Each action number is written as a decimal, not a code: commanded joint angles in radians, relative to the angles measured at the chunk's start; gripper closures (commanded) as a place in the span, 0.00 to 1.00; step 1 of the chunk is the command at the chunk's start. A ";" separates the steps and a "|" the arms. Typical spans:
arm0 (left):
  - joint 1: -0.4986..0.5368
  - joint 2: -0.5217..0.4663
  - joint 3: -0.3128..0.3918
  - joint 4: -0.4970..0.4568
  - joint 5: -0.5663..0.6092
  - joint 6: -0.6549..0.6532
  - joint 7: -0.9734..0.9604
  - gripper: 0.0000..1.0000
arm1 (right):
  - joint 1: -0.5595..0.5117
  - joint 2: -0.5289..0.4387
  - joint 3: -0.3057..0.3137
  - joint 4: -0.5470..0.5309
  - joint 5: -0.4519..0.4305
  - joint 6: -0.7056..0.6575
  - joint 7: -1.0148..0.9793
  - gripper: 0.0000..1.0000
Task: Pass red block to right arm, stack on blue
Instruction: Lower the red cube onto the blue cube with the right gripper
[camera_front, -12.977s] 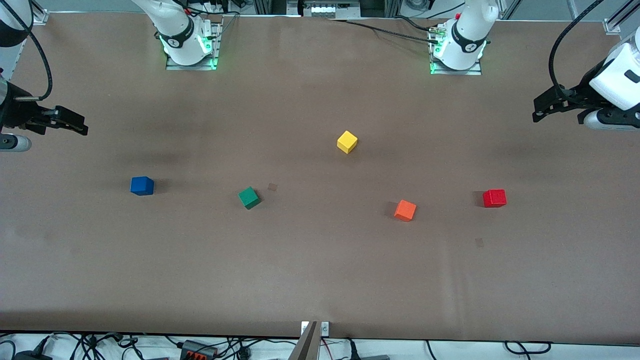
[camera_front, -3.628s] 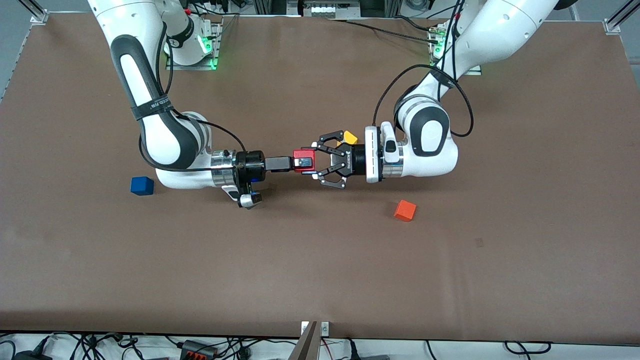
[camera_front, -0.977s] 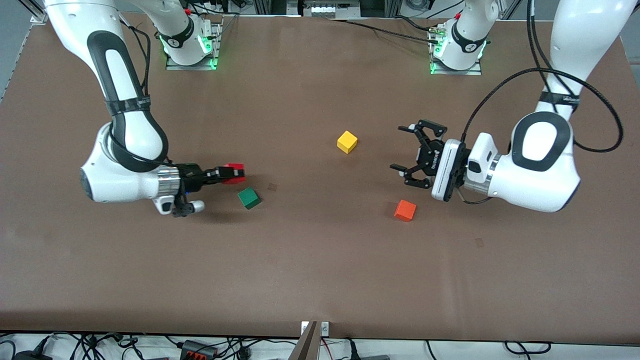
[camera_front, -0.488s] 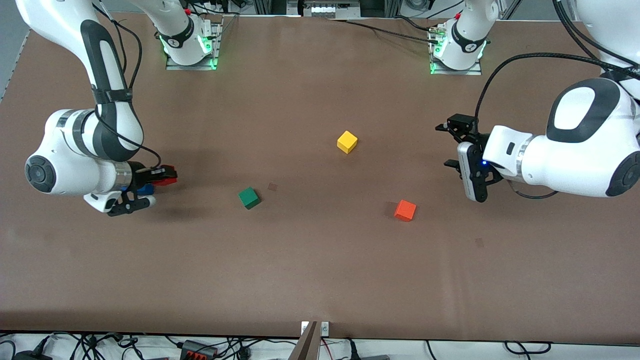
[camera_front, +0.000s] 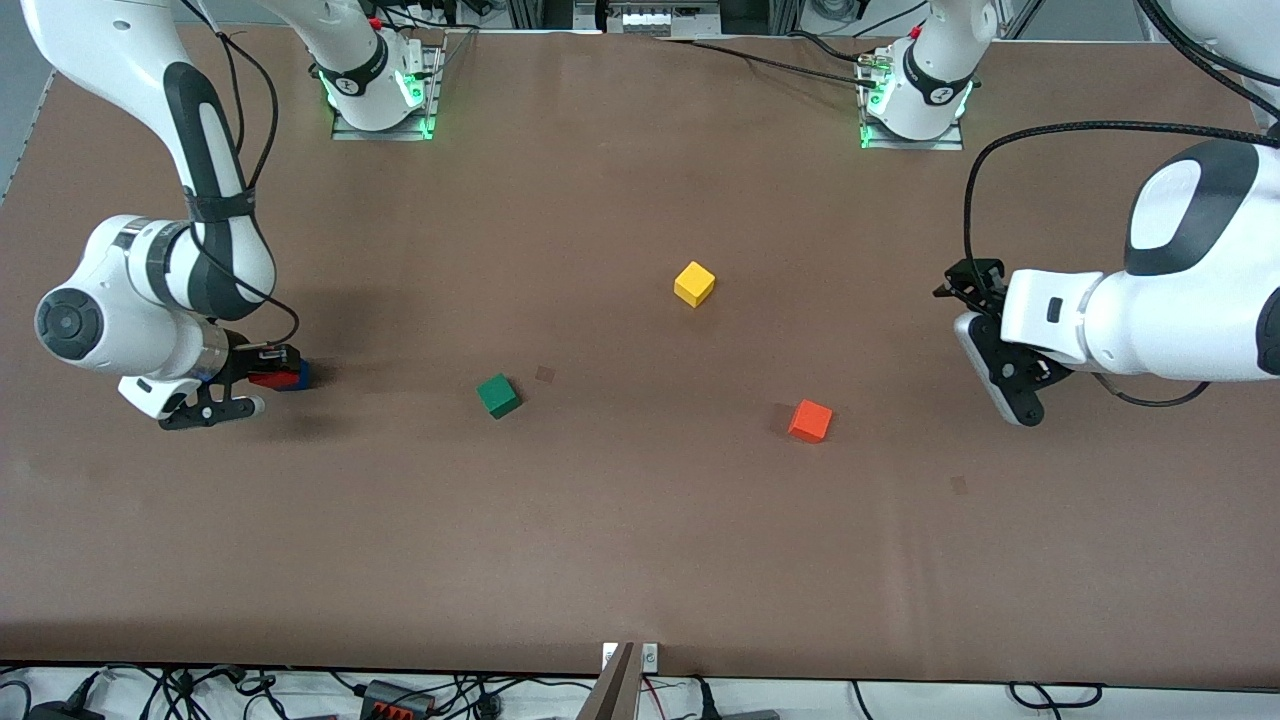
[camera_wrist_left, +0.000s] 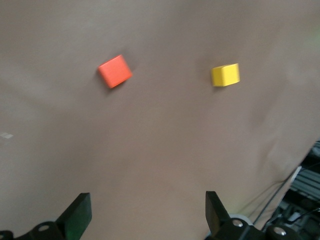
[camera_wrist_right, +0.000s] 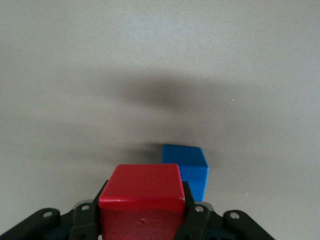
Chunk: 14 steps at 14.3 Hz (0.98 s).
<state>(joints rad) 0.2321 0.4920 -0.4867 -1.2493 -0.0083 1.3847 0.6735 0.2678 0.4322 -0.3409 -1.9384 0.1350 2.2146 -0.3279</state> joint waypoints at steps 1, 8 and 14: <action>-0.019 0.005 -0.006 0.028 0.126 -0.015 -0.018 0.00 | 0.013 -0.075 -0.006 -0.102 -0.041 0.066 0.001 1.00; -0.077 -0.065 0.141 0.080 0.182 0.002 -0.156 0.00 | -0.012 -0.055 -0.015 -0.102 -0.055 0.082 0.000 1.00; -0.212 -0.378 0.364 -0.318 0.036 0.278 -0.587 0.00 | -0.027 -0.024 -0.015 -0.100 -0.055 0.096 0.010 1.00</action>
<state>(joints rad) 0.0665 0.2689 -0.1907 -1.3555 0.0504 1.5505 0.1974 0.2487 0.4080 -0.3582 -2.0242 0.0981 2.2894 -0.3276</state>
